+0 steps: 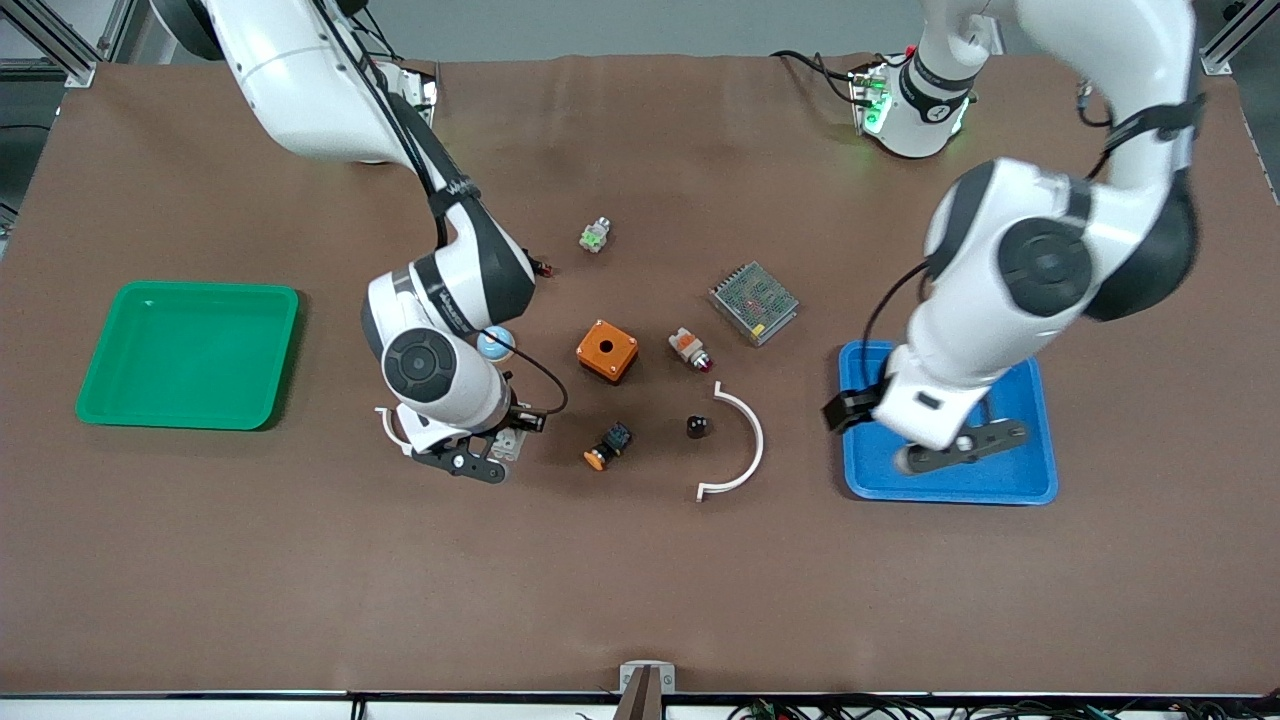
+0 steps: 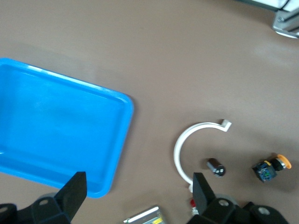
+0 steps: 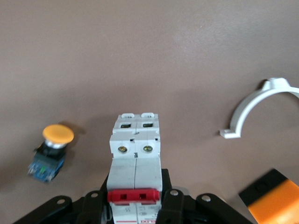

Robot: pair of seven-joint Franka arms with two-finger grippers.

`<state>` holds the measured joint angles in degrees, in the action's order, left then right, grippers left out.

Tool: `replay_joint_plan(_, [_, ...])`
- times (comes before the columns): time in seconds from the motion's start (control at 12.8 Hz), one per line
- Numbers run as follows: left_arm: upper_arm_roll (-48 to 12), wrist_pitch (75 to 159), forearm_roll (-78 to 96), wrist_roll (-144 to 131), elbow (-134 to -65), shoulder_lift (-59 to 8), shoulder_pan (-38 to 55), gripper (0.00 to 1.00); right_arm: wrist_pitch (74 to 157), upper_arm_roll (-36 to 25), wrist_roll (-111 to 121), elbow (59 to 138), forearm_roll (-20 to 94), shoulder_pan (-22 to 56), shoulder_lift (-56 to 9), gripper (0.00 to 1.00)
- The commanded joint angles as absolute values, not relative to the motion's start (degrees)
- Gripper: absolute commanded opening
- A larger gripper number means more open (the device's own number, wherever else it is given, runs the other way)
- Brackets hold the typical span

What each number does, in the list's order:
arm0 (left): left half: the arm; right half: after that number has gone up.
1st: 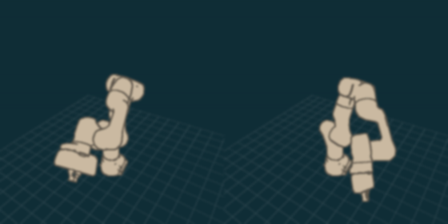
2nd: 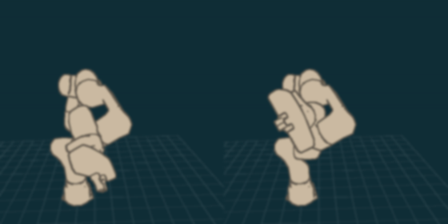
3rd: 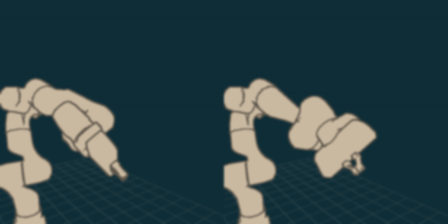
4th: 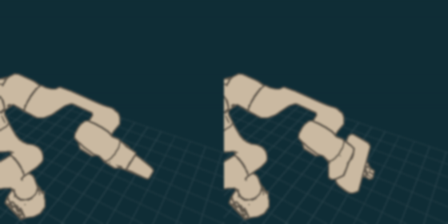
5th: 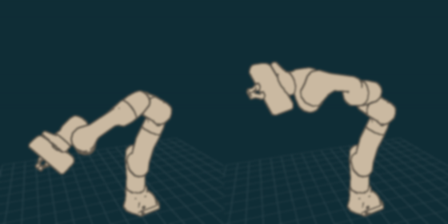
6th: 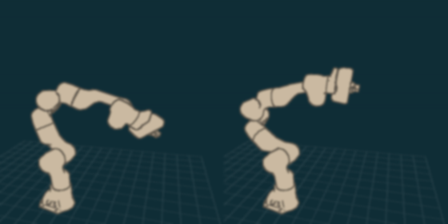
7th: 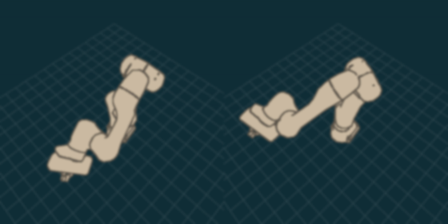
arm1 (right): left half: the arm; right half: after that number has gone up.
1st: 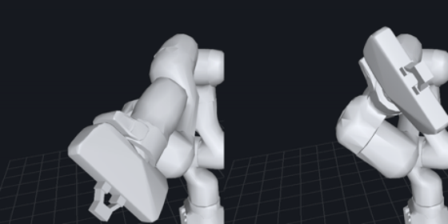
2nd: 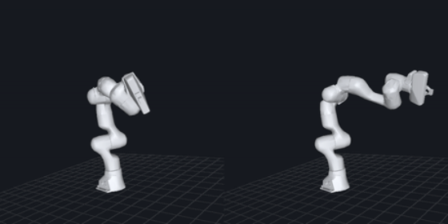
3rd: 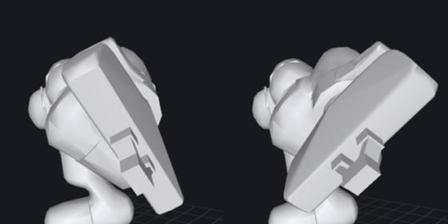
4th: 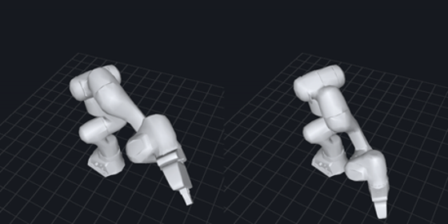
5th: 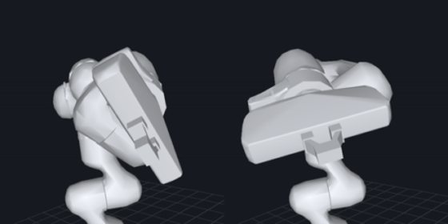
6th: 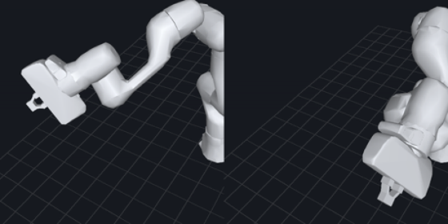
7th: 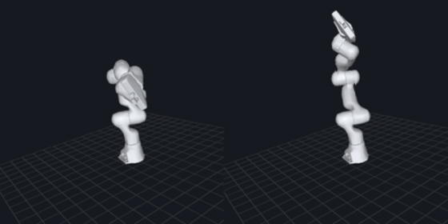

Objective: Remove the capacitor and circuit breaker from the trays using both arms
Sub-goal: 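Withdraw the left gripper while the right gripper carries the breaker to mid-table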

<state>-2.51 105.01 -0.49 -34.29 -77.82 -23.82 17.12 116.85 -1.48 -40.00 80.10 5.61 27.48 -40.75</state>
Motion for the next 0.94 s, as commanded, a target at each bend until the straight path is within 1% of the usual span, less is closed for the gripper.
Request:
replay_joint_plan(0.0, [-3.1,100.6,-1.3,-31.0,-79.7,-18.2,12.2,1.0,119.7,-1.9,-40.0,78.5,6.7,26.7,-43.6,0.06])
replay_joint_plan(0.08, [-3.0,99.4,-1.2,-30.1,-79.7,-17.1,11.7,1.0,121.3,-1.9,-40.0,78.5,6.7,26.6,-44.4,0.06])
replay_joint_plan(0.31, [-2.7,93.2,-1.4,-28.1,-79.6,-12.0,9.2,1.0,121.4,-1.9,-40.1,78.6,6.7,26.6,-46.3,0.08])
replay_joint_plan(0.39, [-2.7,91.0,-1.3,-25.2,-79.6,-9.8,8.2,1.0,120.9,-1.9,-40.0,78.7,6.5,26.7,-46.8,0.11])
replay_joint_plan(0.62, [-3.1,84.2,-1.2,-12.1,-80.2,-4.8,3.3,1.0,118.8,-1.9,-38.8,78.7,6.1,27.3,-46.9,0.11])
replay_joint_plan(0.7, [-3.2,83.3,-1.1,-9.8,-80.3,-3.4,1.9,1.0,118.0,-1.9,-38.6,78.7,6.0,27.2,-46.9,0.14])
replay_joint_plan(0.78, [-3.2,82.4,-1.1,-8.0,-80.6,-2.7,1.6,1.0,118.0,-1.9,-38.6,78.7,5.9,27.2,-46.9,0.27])
replay_joint_plan(0.86, [-3.1,81.9,-1.1,-7.3,-81.2,-1.7,1.5,1.0,118.1,-1.9,-38.5,78.7,5.9,27.2,-47.2,0.65])
